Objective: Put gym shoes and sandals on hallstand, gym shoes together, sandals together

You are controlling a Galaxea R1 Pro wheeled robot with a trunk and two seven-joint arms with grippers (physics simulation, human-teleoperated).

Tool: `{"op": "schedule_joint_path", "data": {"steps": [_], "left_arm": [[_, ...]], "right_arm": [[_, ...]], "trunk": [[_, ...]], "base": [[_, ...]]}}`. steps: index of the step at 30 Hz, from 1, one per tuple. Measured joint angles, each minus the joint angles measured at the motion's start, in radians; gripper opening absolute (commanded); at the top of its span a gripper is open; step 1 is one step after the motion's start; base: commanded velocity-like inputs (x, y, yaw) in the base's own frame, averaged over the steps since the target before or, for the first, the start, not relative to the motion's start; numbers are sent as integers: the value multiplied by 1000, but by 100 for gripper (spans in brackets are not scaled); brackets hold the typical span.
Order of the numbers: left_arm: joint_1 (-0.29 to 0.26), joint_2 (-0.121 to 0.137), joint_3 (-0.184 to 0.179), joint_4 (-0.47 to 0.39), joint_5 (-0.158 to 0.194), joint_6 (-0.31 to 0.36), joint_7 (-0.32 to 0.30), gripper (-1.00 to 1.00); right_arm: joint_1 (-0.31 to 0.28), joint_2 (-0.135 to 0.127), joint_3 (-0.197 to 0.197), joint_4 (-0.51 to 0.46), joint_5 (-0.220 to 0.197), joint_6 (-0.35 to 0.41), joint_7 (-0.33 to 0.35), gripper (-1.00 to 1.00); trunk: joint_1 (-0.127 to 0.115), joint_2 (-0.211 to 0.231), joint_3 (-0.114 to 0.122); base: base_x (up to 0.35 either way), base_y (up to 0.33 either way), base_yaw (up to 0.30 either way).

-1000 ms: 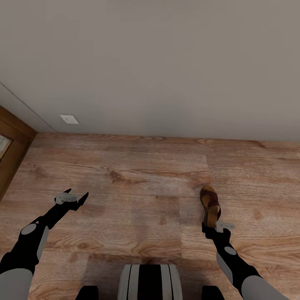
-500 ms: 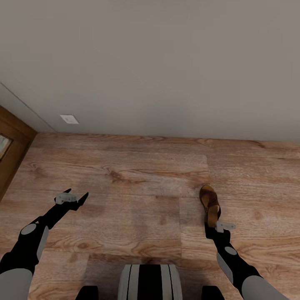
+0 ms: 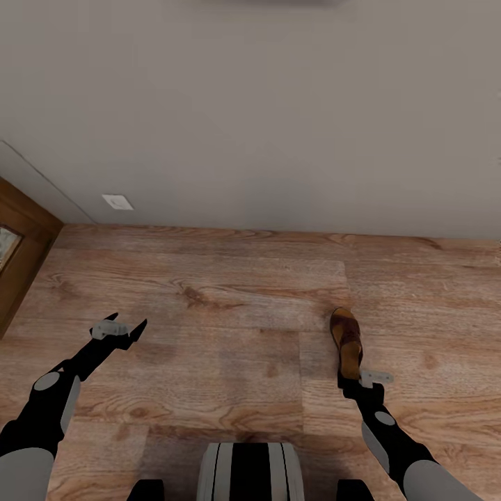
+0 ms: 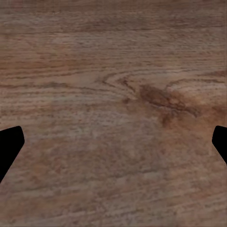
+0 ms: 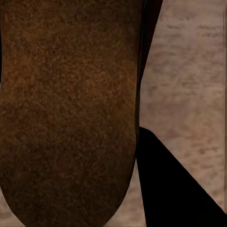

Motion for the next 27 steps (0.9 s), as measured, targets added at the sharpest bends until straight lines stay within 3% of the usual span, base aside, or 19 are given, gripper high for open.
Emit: {"op": "schedule_joint_path", "data": {"steps": [27], "left_arm": [[-1, 3, 1, -1, -3, 6, 2, 100]], "right_arm": [[0, 1, 1, -1, -1, -3, 1, -100]], "trunk": [[-12, 6, 104]], "base": [[0, 0, 0]]}}
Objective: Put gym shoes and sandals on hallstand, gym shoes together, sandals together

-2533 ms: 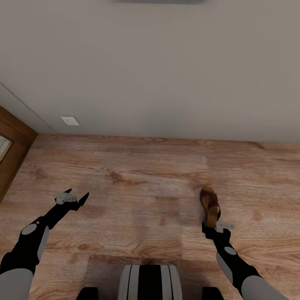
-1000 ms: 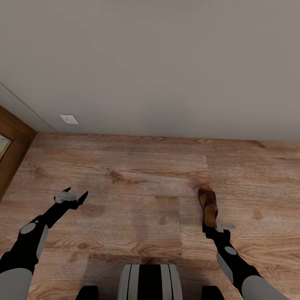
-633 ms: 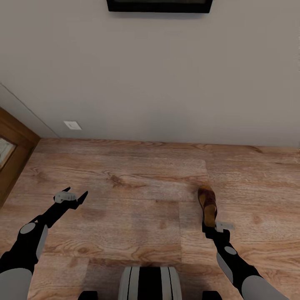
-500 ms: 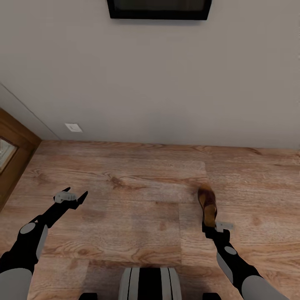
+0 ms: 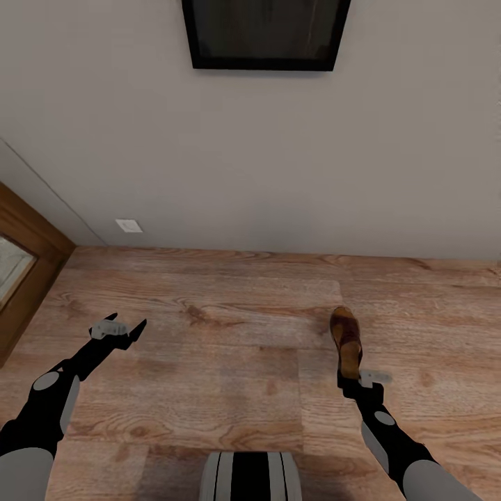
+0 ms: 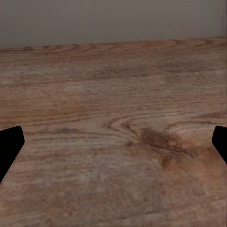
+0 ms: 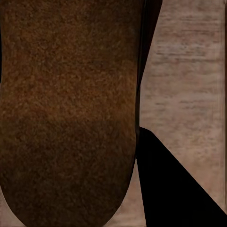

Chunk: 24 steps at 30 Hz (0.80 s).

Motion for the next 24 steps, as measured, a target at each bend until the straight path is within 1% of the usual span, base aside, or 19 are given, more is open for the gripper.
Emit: {"op": "schedule_joint_path", "data": {"steps": [8, 9, 11, 14, 18, 20, 24], "left_arm": [[1, 0, -1, 3, -2, 7, 0, 100], [2, -1, -1, 12, -2, 8, 1, 100], [3, -1, -2, 19, -2, 9, 2, 100], [3, -1, -2, 36, -2, 9, 15, 100], [3, 0, -1, 75, -2, 9, 45, 100], [4, 0, -1, 122, -3, 7, 53, 100], [6, 0, -1, 183, -2, 1, 57, 100]], "right_arm": [[0, 0, -1, 0, 0, -1, 0, -100], [1, -3, -1, 3, 2, -34, 0, -100], [1, -4, 0, 4, 2, -66, 2, -100], [1, -4, 0, 4, 2, -85, 3, -100], [2, -6, 0, 10, 4, -92, 3, -100], [4, -16, 0, 18, 3, -97, 3, -100], [9, -33, 0, 24, 4, -101, 4, -100]], "trunk": [[-4, 2, 31], [-4, 2, 36], [-5, 3, 46], [-6, 3, 62], [-8, 4, 84], [-9, 5, 95], [-11, 6, 116]], "base": [[0, 0, -7], [0, 0, -62], [0, 0, -69], [0, 0, -46], [0, 0, -10], [0, 0, -2], [0, 0, 0]]}}
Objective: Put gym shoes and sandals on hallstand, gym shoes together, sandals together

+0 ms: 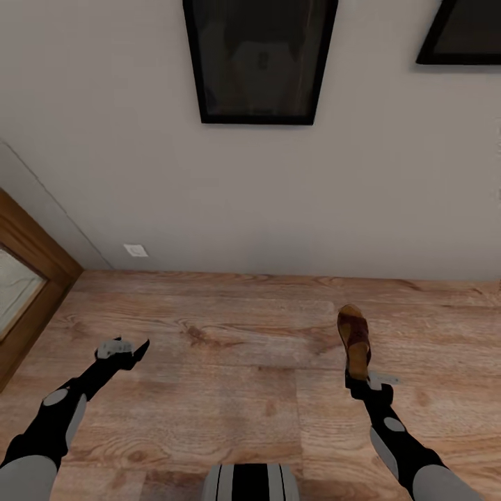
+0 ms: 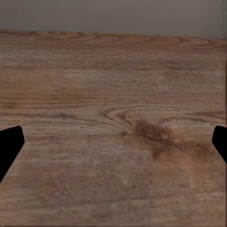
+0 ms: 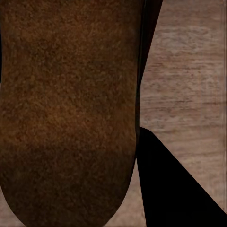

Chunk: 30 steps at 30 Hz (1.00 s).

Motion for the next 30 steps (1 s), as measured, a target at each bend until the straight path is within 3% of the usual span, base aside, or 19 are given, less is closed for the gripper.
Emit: {"op": "schedule_joint_path", "data": {"steps": [5, 7, 12, 16, 26, 30], "left_arm": [[1, 0, 28, 86, -1, -7, 1, 100], [5, 1, 46, 135, -1, -9, 1, 100], [45, 1, 68, 149, 0, -9, 15, 100], [78, -1, 107, 154, -1, -10, 53, 100], [96, 0, 115, 149, -6, -11, 59, 100], [97, 0, 116, 148, -7, -10, 60, 100]], "right_arm": [[50, -23, 0, 3, -5, -32, 0, -100], [107, -28, -1, 3, -7, -119, -1, -100], [188, -30, -1, 3, -8, -234, -1, -100], [231, -31, -1, 22, -10, -269, 0, -100], [241, -30, 0, 61, -9, -272, 1, -100], [241, -29, 0, 61, -9, -272, 1, -100]], "trunk": [[-2, 1, 27], [-3, 2, 38], [-5, 3, 65], [-7, 4, 86], [-7, 4, 102], [-9, 5, 124]], "base": [[0, 0, 0], [0, 0, 0], [0, 0, -13], [0, 0, -57], [0, 0, -65], [0, 0, -65]]}}
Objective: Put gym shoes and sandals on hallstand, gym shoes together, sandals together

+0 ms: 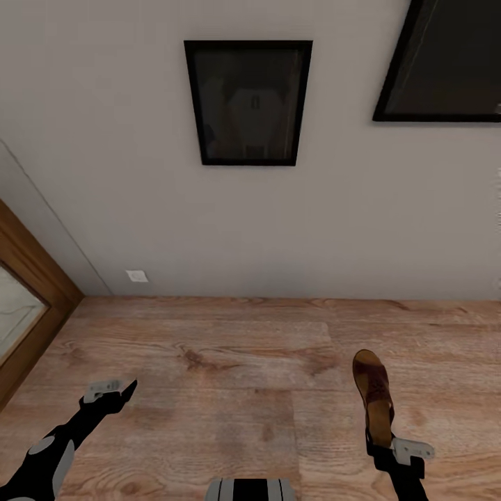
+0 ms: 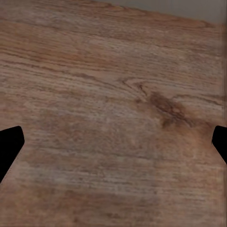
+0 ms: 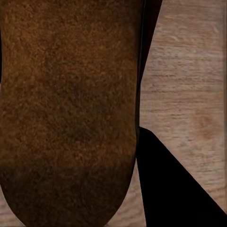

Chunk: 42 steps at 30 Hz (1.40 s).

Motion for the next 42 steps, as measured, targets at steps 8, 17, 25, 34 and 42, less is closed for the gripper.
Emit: {"op": "schedule_joint_path", "data": {"steps": [8, 17, 25, 34, 42], "left_arm": [[0, 0, 0, 8, 0, 1, 1, 100], [0, -1, 0, 8, -1, 1, 1, 100], [0, -2, -2, 10, -1, 1, 26, 100], [0, -3, -3, 10, -1, 1, 36, 100], [0, -3, -4, 10, -2, 1, 36, 100]], "right_arm": [[0, 2, 0, 1, 0, 0, 0, -100], [1, 5, -1, 18, 0, 0, -2, -100], [0, 10, -2, 20, -1, 0, -7, -100], [1, 10, -3, 20, -1, 0, -7, -100], [1, 10, -3, 21, -1, 0, -7, -100]], "trunk": [[-4, 2, 43], [-8, 4, 83], [-11, 6, 114], [-22, 21, 148], [-53, 77, 173]], "base": [[0, 0, -56], [0, 0, -4], [0, 0, -8], [0, 0, -219], [0, 0, -279]]}}
